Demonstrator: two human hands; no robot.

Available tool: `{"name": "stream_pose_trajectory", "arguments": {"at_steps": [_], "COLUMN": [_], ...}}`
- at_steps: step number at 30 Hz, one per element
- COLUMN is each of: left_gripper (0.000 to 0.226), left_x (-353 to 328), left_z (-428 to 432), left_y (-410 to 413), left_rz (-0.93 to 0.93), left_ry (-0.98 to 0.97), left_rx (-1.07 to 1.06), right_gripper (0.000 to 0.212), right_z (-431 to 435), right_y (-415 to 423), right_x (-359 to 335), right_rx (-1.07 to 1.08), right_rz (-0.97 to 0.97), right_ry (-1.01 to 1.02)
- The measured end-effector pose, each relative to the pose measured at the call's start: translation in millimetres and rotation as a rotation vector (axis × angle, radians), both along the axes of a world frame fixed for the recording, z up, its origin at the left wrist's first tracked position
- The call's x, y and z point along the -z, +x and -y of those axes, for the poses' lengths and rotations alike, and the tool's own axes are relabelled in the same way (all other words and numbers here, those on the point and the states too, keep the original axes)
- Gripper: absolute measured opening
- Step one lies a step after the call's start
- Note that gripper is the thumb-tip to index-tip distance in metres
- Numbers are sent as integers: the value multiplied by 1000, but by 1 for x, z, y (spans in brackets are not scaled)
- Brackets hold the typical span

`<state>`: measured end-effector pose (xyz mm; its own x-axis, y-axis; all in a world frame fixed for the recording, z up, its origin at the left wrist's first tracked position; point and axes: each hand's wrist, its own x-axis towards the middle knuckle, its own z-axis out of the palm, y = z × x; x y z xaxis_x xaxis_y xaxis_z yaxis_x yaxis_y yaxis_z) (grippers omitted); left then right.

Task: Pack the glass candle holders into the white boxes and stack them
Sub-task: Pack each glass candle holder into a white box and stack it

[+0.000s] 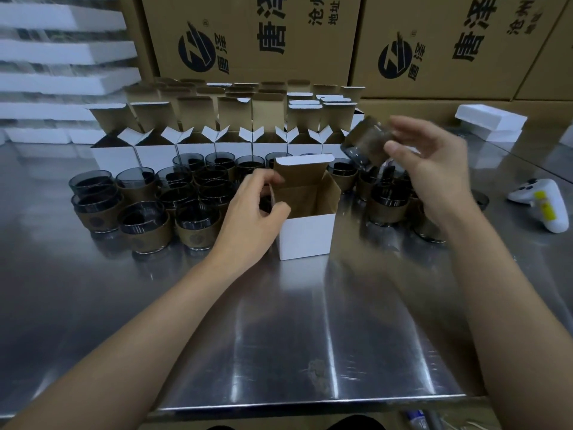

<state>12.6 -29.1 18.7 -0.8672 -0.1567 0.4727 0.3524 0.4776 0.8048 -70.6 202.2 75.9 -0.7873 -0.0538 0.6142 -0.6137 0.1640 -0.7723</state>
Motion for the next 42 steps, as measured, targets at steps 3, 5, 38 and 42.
{"name": "stream_pose_trajectory", "arguments": {"at_steps": [3, 5, 38, 42], "left_gripper": [48, 59, 70, 70], "left_x": [0, 1, 7, 6], "left_z": [0, 0, -2, -1], "left_y": [0, -1, -6, -6], "left_rz": [26, 48, 56, 62], "left_ry": [-24, -39, -28, -32], "left_rx": [-7, -4, 23, 27], "right_gripper": [36, 34, 29, 35], "right_z": [1, 4, 44, 44], "right_y": [8, 12, 25, 28], "right_x": [-5, -6, 19, 20], "right_rx": [-167, -311, -347, -390], "right_rz": [-23, -13, -185, -47], "right_ry": [-121, -198, 788, 457]}}
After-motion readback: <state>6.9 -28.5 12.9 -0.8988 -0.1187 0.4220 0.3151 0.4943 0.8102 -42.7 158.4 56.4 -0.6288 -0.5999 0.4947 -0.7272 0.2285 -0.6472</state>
